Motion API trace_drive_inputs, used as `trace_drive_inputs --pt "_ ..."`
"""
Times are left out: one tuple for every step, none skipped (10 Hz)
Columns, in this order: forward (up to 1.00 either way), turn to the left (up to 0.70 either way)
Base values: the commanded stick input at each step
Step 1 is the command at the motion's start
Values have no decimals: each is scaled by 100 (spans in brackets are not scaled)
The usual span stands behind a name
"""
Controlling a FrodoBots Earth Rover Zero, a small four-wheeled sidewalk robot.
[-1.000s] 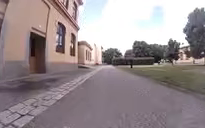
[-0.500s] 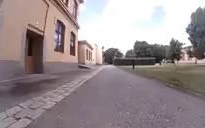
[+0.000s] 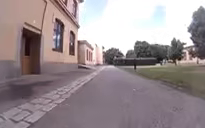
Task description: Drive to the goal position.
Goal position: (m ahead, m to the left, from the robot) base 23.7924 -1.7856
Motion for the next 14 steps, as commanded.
trace_drive_inputs --pt "85 1" --pt "85 1" --pt "85 1" --pt "85 1" --pt "85 1" --pt "85 1" --pt "85 1" --pt "85 1" --pt "85 1" --pt "85 1" --pt "85 1" --pt "85 1" --pt "85 -17" --pt "85 -25"
